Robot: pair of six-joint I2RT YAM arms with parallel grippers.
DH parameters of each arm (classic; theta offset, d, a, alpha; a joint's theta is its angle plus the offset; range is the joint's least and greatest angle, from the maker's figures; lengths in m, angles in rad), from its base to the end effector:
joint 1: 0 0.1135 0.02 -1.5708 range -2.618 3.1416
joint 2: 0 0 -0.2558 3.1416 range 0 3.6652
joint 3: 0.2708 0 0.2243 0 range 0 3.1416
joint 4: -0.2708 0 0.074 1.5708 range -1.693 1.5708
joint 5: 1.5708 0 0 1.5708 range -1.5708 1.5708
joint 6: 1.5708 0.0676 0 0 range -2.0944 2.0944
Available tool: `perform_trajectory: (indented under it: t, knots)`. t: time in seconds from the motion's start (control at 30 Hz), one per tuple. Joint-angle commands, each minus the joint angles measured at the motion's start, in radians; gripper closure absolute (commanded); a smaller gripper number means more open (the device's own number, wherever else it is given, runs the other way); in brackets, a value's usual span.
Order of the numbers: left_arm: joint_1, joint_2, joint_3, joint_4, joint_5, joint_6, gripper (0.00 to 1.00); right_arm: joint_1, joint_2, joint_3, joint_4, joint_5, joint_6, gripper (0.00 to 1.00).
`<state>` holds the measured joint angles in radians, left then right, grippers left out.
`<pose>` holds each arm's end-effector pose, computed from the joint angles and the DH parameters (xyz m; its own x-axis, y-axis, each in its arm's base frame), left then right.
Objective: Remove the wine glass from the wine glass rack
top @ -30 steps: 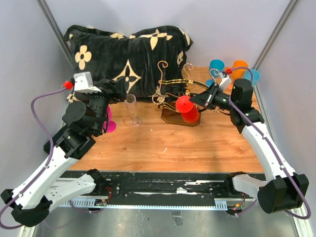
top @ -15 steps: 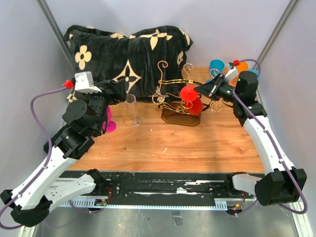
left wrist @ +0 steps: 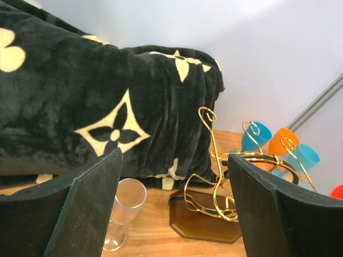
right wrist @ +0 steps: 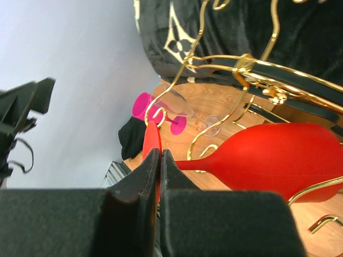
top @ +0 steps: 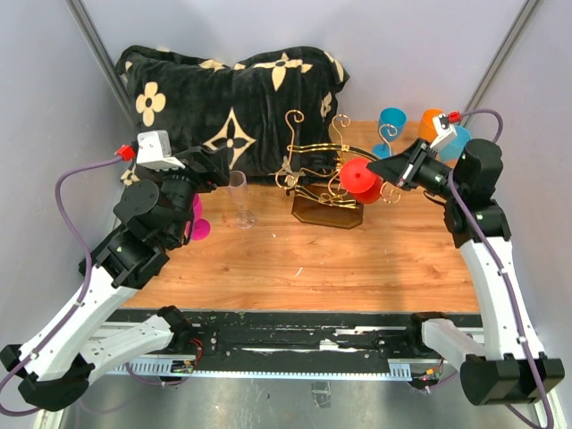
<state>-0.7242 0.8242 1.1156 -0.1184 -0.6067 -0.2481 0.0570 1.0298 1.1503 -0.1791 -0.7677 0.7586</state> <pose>0.1481 -0.0796 0.4431 0.0946 -0.3530 -0.9308 0.1515 0.9292 -0.3370 0.2150 0.0593 0.4111 -0.5468 0.4646 -0.6966 -0.4919 0.4950 0.7163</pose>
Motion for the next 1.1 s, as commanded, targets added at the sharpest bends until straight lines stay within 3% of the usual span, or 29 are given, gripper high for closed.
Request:
perform_trajectory:
  t: [0.0,0.1,0.27,0.47,0.6,0.7,0.93,1.07]
  knots:
    - [-0.004,0.010,0.078,-0.067,0.029,-0.025,0.13,-0.012,-0.089,0.067,-0.060,-0.109,-0.157,0.99]
    - [-0.004,0.045,0.139,-0.150,0.064,-0.041,0.11,0.088,-0.122,0.182,-0.233,-0.021,-0.422,0.99]
    - [-0.004,0.092,0.227,-0.235,0.148,-0.080,0.05,0.250,-0.189,0.255,-0.328,-0.016,-0.730,0.99]
    - [-0.004,0.133,0.276,-0.258,0.297,-0.159,0.00,0.405,-0.369,0.024,-0.122,-0.016,-1.012,0.99]
    - [-0.004,0.171,0.293,-0.261,0.412,-0.228,0.00,0.458,-0.401,-0.073,-0.104,0.003,-1.204,0.99]
    - [-0.004,0.206,0.309,-0.275,0.497,-0.263,0.00,0.538,-0.394,-0.121,-0.108,0.132,-1.344,0.99]
    - [-0.004,0.240,0.317,-0.284,0.572,-0.299,0.00,0.999,-0.292,-0.206,-0.044,0.756,-1.717,0.99]
    - [-0.004,0.255,0.321,-0.292,0.596,-0.276,0.00,1.102,-0.221,-0.202,0.042,0.855,-1.787,0.99]
